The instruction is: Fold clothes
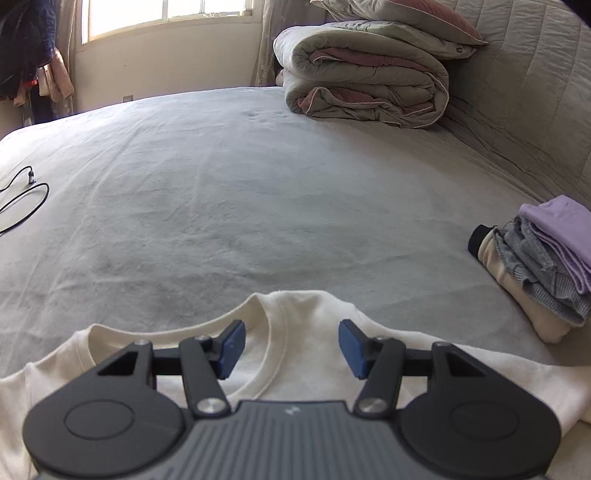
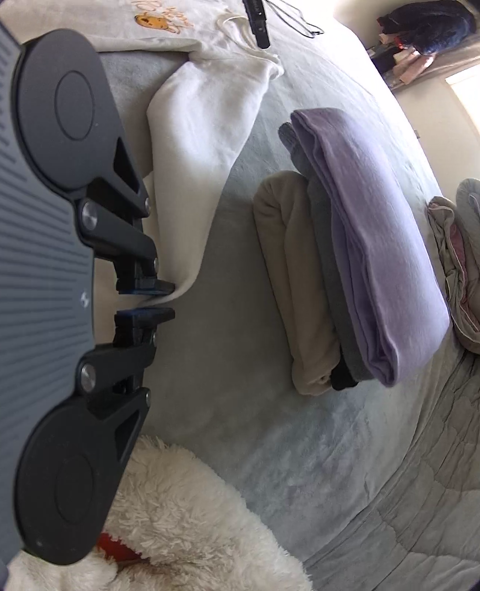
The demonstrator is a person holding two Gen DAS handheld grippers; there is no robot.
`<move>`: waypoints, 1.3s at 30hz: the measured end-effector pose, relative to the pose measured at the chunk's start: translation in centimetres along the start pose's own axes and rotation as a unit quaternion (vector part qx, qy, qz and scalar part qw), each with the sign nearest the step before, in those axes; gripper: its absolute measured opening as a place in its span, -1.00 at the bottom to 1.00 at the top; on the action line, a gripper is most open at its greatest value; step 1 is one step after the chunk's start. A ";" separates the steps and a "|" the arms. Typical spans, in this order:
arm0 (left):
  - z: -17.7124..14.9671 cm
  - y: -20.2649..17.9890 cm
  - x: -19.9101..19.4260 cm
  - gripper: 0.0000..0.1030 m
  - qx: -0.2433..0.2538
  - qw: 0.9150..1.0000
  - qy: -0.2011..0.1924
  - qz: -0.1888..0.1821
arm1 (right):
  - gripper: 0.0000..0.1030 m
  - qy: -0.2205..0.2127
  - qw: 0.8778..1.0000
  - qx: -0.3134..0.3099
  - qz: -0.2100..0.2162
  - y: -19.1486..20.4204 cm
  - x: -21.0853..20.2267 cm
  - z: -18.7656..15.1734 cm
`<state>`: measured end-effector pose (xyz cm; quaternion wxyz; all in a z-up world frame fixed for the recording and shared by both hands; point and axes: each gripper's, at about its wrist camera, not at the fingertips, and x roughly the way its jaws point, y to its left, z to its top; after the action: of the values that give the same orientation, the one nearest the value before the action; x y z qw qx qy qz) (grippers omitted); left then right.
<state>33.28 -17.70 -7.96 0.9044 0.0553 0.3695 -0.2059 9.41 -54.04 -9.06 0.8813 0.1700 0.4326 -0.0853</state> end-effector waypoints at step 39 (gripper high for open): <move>-1.6 -3.6 1.0 -0.16 0.031 0.996 -0.077 0.042 | -0.24 -0.059 0.985 -0.031 -0.162 -2.5 2.1 2.6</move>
<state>31.41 -20.86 -9.56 0.9361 0.0829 0.2891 -0.1824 11.87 -57.32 -9.75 0.8848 0.0649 0.4038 -0.2232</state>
